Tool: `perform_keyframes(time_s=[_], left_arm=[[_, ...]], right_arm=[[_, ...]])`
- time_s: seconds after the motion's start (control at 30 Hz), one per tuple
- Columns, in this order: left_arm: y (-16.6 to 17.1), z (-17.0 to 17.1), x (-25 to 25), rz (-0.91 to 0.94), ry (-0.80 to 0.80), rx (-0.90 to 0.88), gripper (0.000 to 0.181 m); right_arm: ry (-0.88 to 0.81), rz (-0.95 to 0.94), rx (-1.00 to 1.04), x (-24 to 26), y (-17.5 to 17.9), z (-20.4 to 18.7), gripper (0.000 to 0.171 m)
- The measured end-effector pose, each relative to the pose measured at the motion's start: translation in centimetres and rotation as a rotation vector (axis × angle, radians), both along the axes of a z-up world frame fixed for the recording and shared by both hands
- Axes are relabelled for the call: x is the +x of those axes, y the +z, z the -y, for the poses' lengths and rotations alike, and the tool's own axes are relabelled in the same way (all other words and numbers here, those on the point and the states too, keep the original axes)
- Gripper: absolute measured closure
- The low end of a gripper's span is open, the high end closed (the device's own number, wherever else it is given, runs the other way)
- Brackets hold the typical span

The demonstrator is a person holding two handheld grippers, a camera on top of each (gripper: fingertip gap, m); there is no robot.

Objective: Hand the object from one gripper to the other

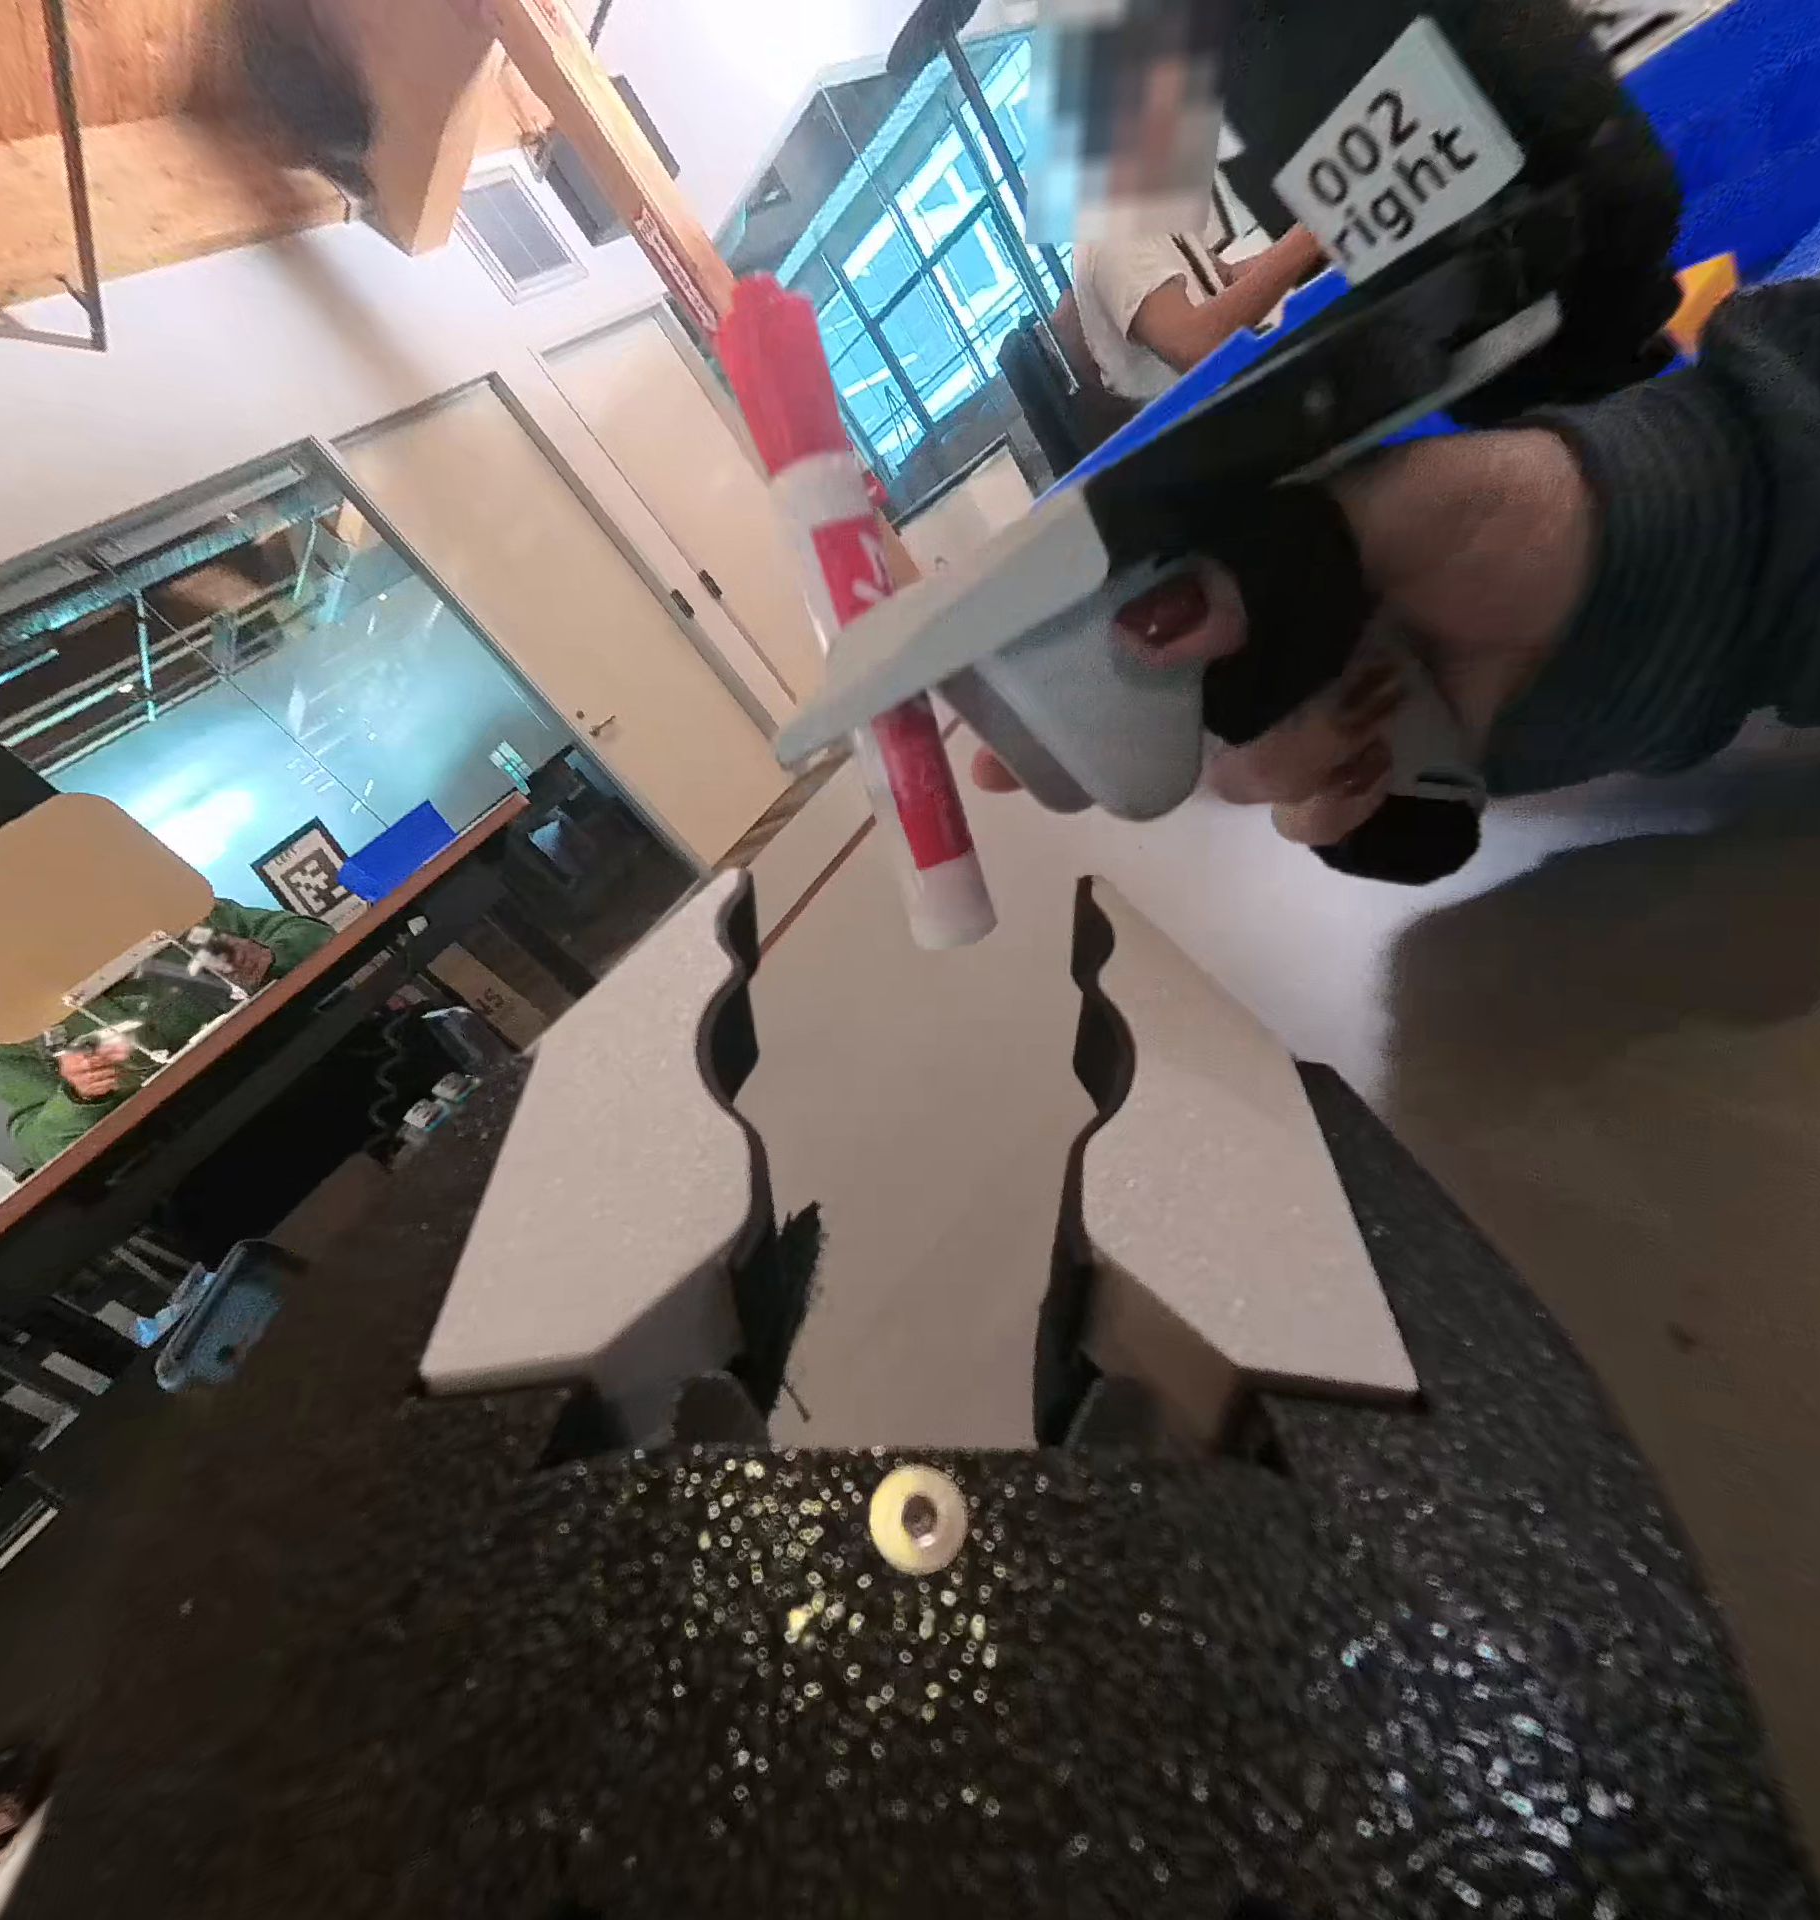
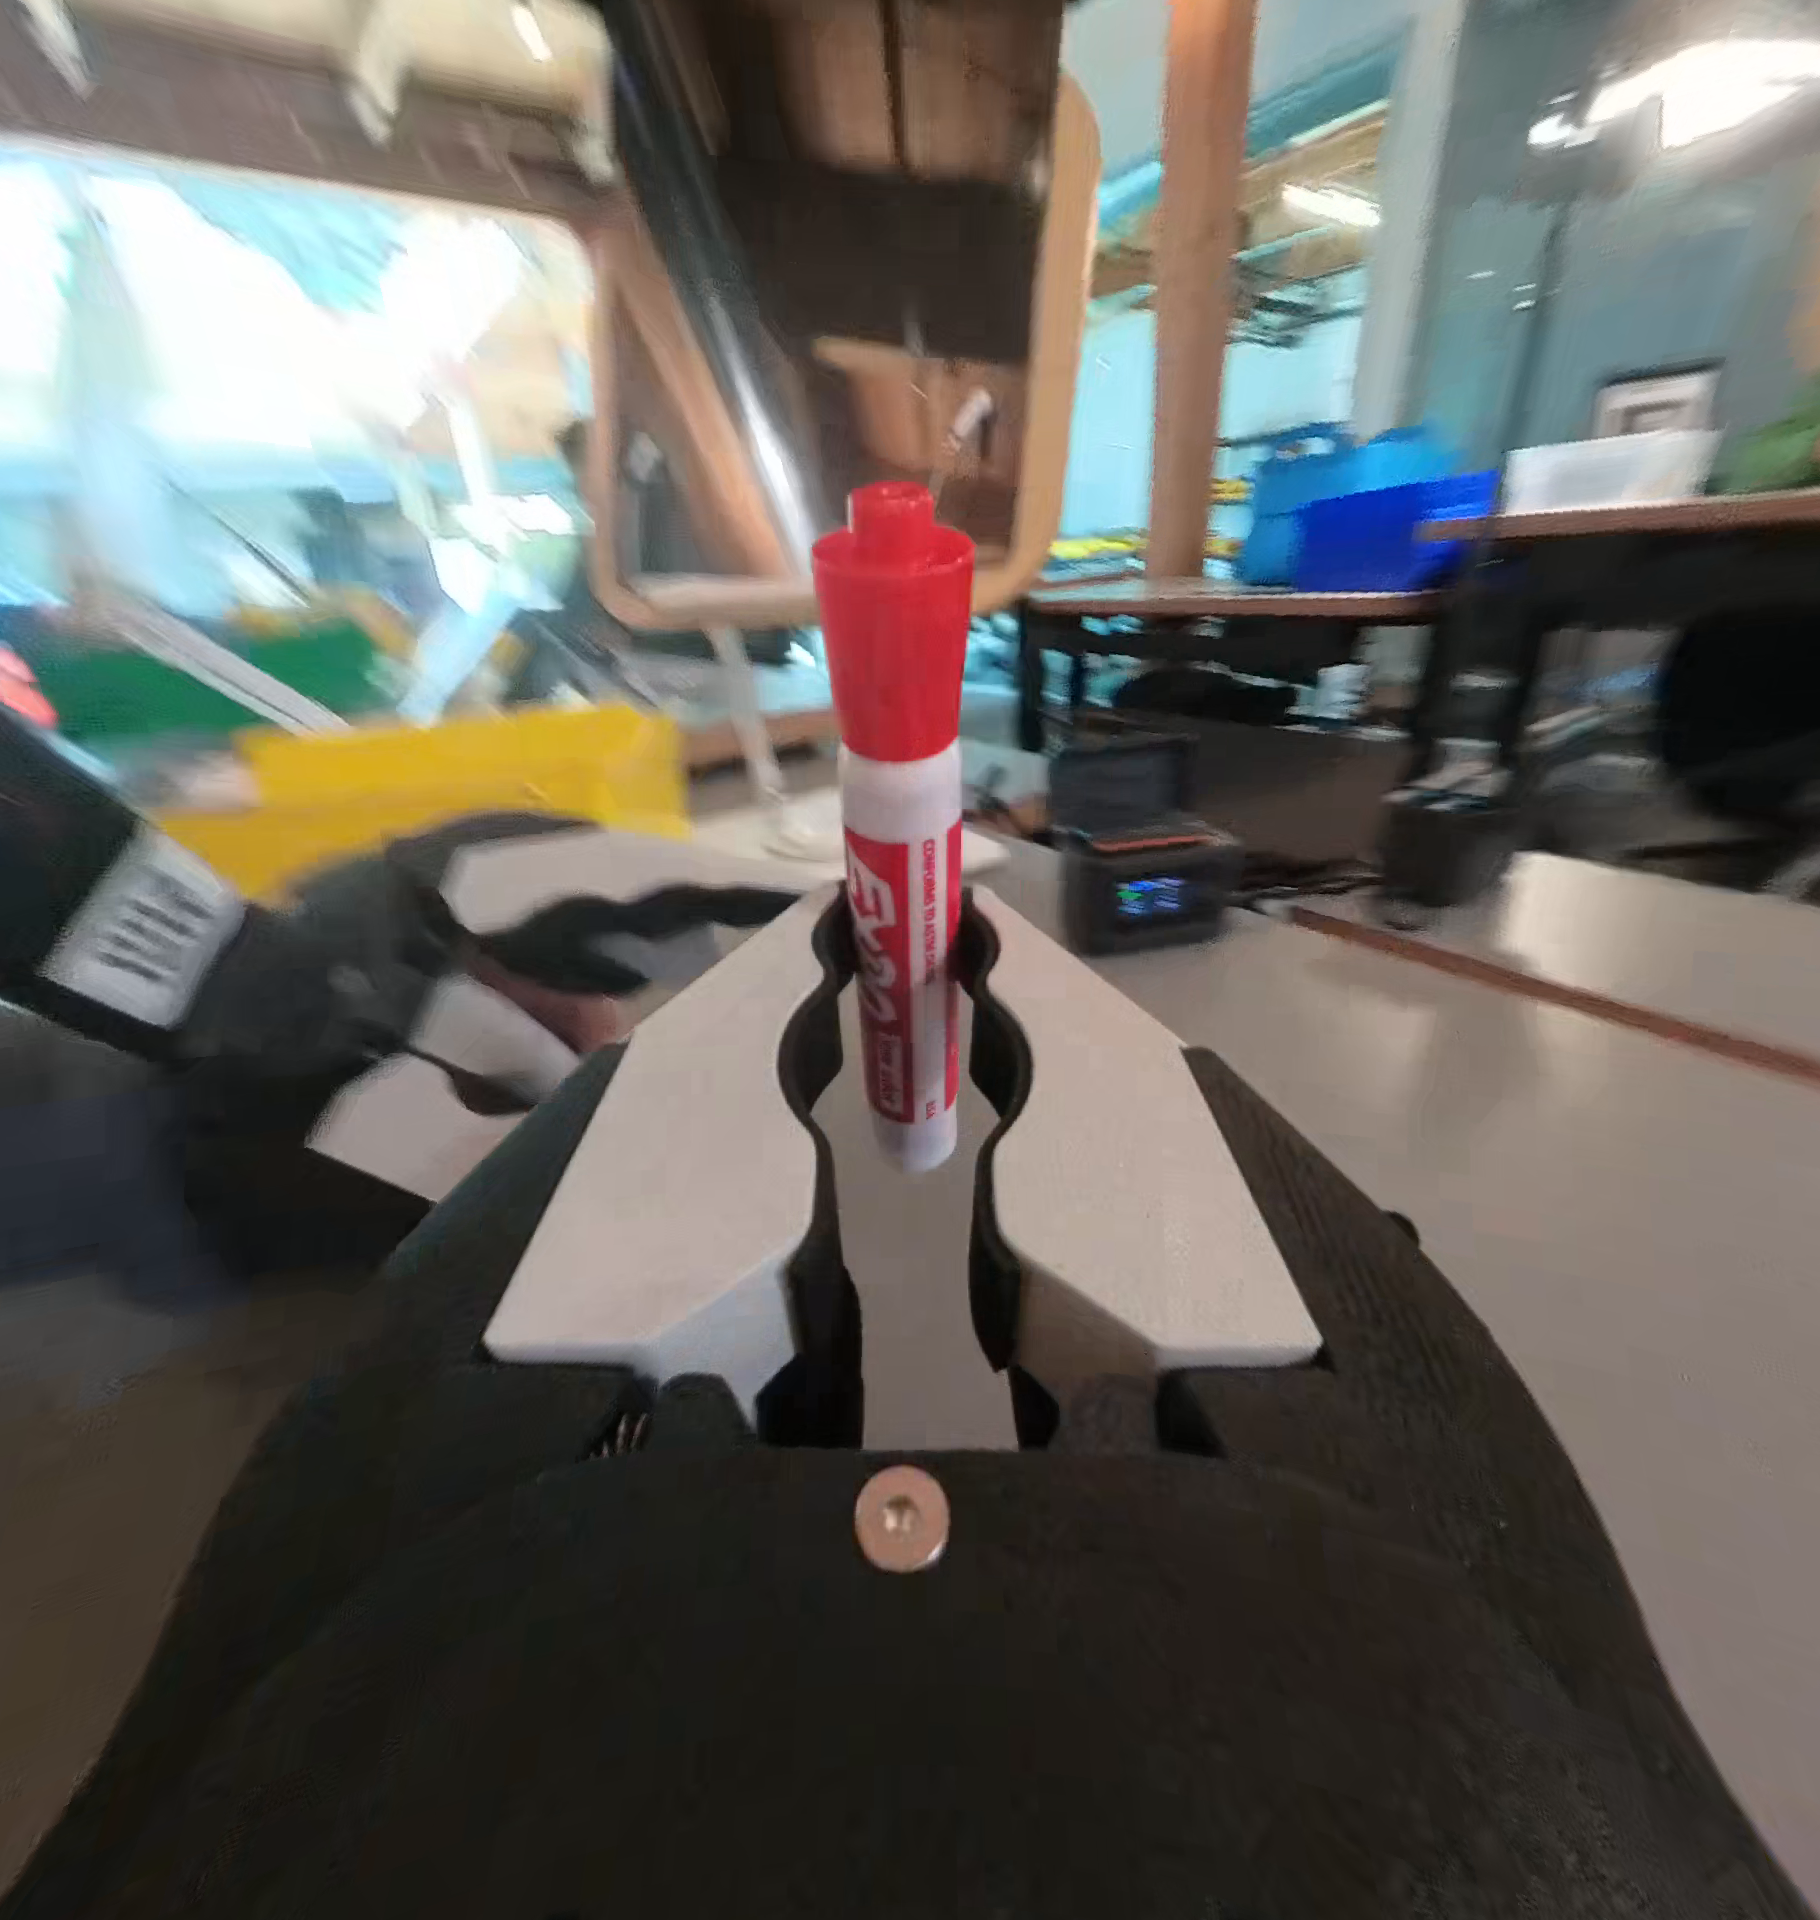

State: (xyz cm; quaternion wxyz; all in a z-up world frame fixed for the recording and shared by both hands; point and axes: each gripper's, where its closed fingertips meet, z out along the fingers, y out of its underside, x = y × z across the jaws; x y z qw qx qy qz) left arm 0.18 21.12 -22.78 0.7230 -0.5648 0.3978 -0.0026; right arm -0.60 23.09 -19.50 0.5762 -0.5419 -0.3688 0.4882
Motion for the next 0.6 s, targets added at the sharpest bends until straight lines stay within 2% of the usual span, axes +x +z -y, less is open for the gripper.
perform_keyframes(time_s=[0.13, 0.23, 0.37, 0.4, 0.53, 0.57, 0.6], left_arm=[[0.0, 0.0, 0.0, 0.048, -0.013, -0.064, 0.133], [0.2, 0.2, 0.0, 0.104, -0.051, -0.1, 0.136], [0.9, 1.2, 0.5, 0.143, -0.131, -0.083, 0.15], [0.9, 1.3, 0.6, 0.137, -0.142, -0.076, 0.161], [0.4, 0.5, 0.2, 0.159, -0.11, -0.154, 0.165], [0.3, 0.1, -0.2, 0.185, -0.088, -0.181, 0.165], [0.4, -0.4, -0.9, 0.221, -0.061, -0.199, 0.165]], right_arm=[[0.212, -0.182, -0.141, -0.1, 1.7, 2.1, 0.154], [0.297, -0.211, -0.201, -0.5, 1.9, 3.0, 0.154], [0.311, -0.163, -0.196, -1.1, 1.1, 3.4, 0.154], [0.31, -0.154, -0.191, -1.2, 1.0, 3.4, 0.154], [0.251, -0.133, -0.149, -1.3, 0.6, 2.9, 0.153], [0.216, -0.148, -0.122, -1.2, 0.9, 2.6, 0.147], [0.173, -0.171, -0.087, -0.9, 1.3, 2.2, 0.135]])
